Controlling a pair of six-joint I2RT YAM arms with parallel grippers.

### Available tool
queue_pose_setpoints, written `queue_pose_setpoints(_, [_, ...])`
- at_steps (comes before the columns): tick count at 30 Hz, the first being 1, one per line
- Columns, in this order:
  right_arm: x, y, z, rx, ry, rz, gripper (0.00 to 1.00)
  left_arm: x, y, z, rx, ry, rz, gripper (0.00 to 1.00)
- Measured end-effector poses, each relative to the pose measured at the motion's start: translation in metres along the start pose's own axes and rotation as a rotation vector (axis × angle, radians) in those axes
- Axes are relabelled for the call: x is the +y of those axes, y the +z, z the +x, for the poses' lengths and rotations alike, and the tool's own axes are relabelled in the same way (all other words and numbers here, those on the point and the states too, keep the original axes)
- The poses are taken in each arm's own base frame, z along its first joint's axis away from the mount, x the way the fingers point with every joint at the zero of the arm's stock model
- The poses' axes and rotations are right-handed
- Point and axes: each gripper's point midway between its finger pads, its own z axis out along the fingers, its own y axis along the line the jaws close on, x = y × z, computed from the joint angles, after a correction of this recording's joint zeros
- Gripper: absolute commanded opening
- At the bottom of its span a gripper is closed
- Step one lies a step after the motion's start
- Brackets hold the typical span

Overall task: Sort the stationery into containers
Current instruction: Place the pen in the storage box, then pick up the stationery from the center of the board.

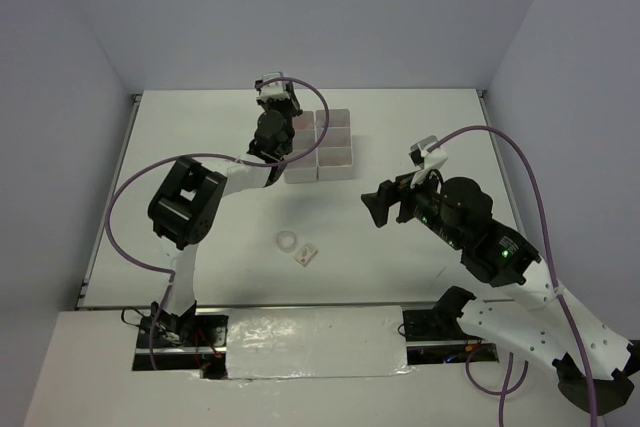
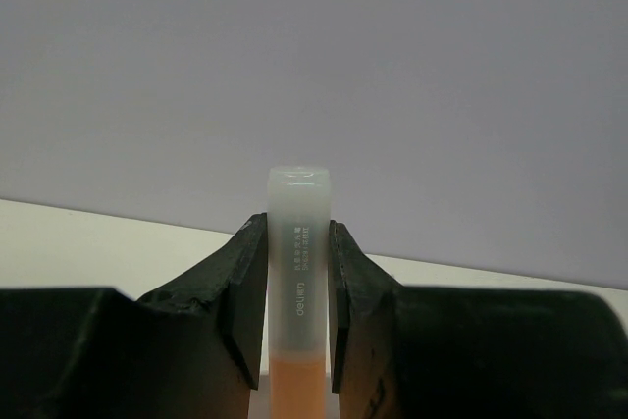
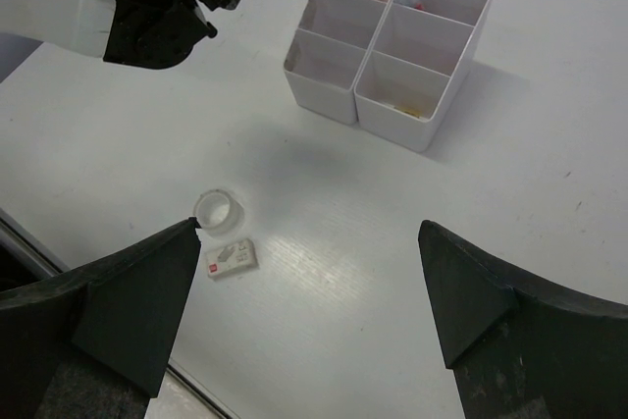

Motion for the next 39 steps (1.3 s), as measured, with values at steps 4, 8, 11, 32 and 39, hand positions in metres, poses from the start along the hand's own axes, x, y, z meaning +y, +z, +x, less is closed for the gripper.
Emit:
queue_pose_setpoints(4, [0.001, 0.0, 0.0, 0.0, 0.0, -0.004, 1.0, 0.0, -0.001, 0.004, 0.007, 0.004, 0.006, 0.32])
queue_pose_setpoints(8, [0.001, 0.0, 0.0, 0.001, -0.002, -0.006, 1.0, 0.003, -0.006, 0.018, 0.032, 0.017, 0.012, 0.46])
queue_pose_setpoints(11, [0.001, 0.0, 0.0, 0.001, -0.003, -0.008, 1.0, 0.007, -0.013, 0.029, 0.057, 0.03, 0.014, 0.77])
queue_pose_setpoints(32, [-0.005, 0.002, 0.001, 0.002, 0.001, 0.032, 1.0, -0.035, -0.058, -0.166, 0.166, -0.114, 0.069, 0.99])
queue_pose_setpoints(39, [-0.005, 0.009, 0.008, 0.034, -0.005, 0.034, 1.0, 0.001, -0.18, -0.05, 0.624, 0.016, 0.029, 0.99])
